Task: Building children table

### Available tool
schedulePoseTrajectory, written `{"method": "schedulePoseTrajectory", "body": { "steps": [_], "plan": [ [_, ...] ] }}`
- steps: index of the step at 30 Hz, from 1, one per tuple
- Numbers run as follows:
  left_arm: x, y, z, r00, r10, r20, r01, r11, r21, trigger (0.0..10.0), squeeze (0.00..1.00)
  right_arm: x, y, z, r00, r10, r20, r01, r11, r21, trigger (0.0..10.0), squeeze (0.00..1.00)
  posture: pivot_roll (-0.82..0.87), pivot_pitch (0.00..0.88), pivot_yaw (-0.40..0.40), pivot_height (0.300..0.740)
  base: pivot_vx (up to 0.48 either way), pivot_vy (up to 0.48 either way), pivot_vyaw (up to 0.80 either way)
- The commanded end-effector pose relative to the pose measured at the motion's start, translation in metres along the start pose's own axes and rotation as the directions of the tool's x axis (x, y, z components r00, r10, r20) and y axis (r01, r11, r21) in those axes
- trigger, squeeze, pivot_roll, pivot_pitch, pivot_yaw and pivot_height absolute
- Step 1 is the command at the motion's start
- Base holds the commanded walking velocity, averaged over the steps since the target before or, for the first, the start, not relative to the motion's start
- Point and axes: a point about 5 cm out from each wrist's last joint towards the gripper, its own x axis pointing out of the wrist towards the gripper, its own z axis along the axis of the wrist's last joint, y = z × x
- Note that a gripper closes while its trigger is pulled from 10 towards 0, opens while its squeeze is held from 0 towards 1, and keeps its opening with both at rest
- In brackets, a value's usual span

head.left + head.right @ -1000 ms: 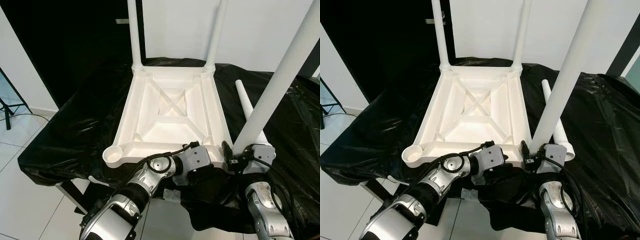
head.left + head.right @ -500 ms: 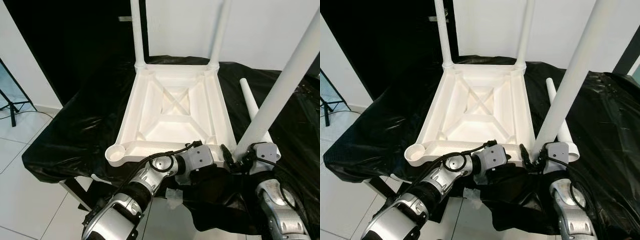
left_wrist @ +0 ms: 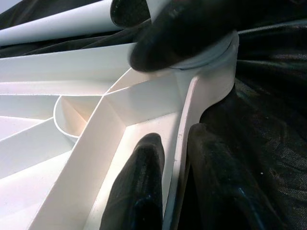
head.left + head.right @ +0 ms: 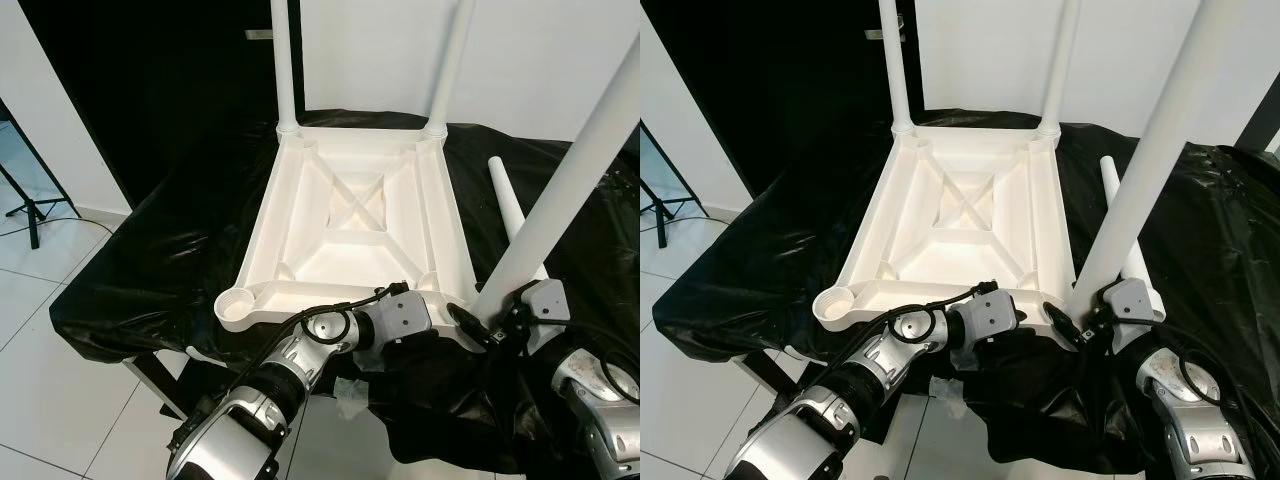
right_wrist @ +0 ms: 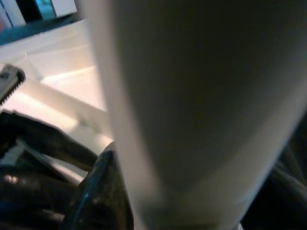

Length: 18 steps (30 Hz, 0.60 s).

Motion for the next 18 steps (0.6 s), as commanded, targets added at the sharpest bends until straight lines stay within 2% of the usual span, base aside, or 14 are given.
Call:
{"method": "schedulePoseTrajectory", "body": {
  "steps": [1,2,5,6,8,10,11,16,18],
  "plan": [
    [-0.007,-0.023,-0.04,0.989,-0.043,-0.143,0.026,0.993,-0.119,10.0,0.0,0.0,0.019,-0.03,0.991,0.043,-0.13,-0.031,0.995,0.1,0.0,0.0,0.17,0.0,-0.022,0.74,0.0,0.0,0.0],
    [-0.007,-0.023,-0.04,0.989,-0.043,-0.143,0.026,0.993,-0.119,10.0,0.0,0.0,0.019,-0.03,0.991,0.043,-0.13,-0.031,0.995,0.1,0.0,0.0,0.17,0.0,-0.022,0.74,0.0,0.0,0.0],
    [-0.009,-0.024,-0.043,0.988,-0.046,-0.149,0.028,0.992,-0.123,10.0,0.0,0.014,0.029,-0.037,0.98,-0.155,-0.129,0.18,0.96,0.213,0.0,0.0,0.18,0.0,-0.019,0.74,0.0,0.0,0.0],
    [-0.009,-0.024,-0.043,0.988,-0.046,-0.149,0.028,0.992,-0.123,10.0,0.0,0.014,0.029,-0.037,0.98,-0.155,-0.129,0.18,0.96,0.213,0.0,0.0,0.18,0.0,-0.019,0.74,0.0,0.0,0.0],
    [-0.009,-0.024,-0.043,0.988,-0.047,-0.15,0.029,0.992,-0.122,10.0,0.0,0.022,0.035,-0.029,0.943,-0.327,-0.069,0.333,0.912,0.238,0.0,0.0,0.17,0.0,-0.015,0.74,0.0,0.0,0.0],
    [-0.008,-0.023,-0.042,0.988,-0.049,-0.149,0.031,0.992,-0.12,10.0,0.0,0.025,0.04,-0.025,0.928,-0.369,-0.044,0.369,0.899,0.236,0.0,0.0,0.17,0.0,-0.011,0.74,0.0,0.0,0.0],
    [-0.007,-0.023,-0.041,0.988,-0.052,-0.147,0.035,0.993,-0.117,10.0,0.0,0.028,0.047,-0.018,0.928,-0.372,0.01,0.364,0.911,0.194,0.0,0.0,0.17,0.0,-0.004,0.74,0.0,0.0,0.0],
    [-0.007,-0.023,-0.04,0.988,-0.055,-0.145,0.039,0.993,-0.114,10.0,0.0,0.029,0.049,-0.014,0.925,-0.378,0.037,0.366,0.913,0.181,0.0,0.0,0.17,0.0,-0.001,0.74,0.0,0.0,0.0],
    [-0.008,-0.022,-0.04,0.987,-0.06,-0.148,0.044,0.993,-0.107,10.0,0.0,0.029,0.045,-0.011,0.911,-0.409,0.059,0.393,0.902,0.178,0.0,0.0,0.17,0.0,0.002,0.74,0.0,0.0,0.0]
  ]
}}
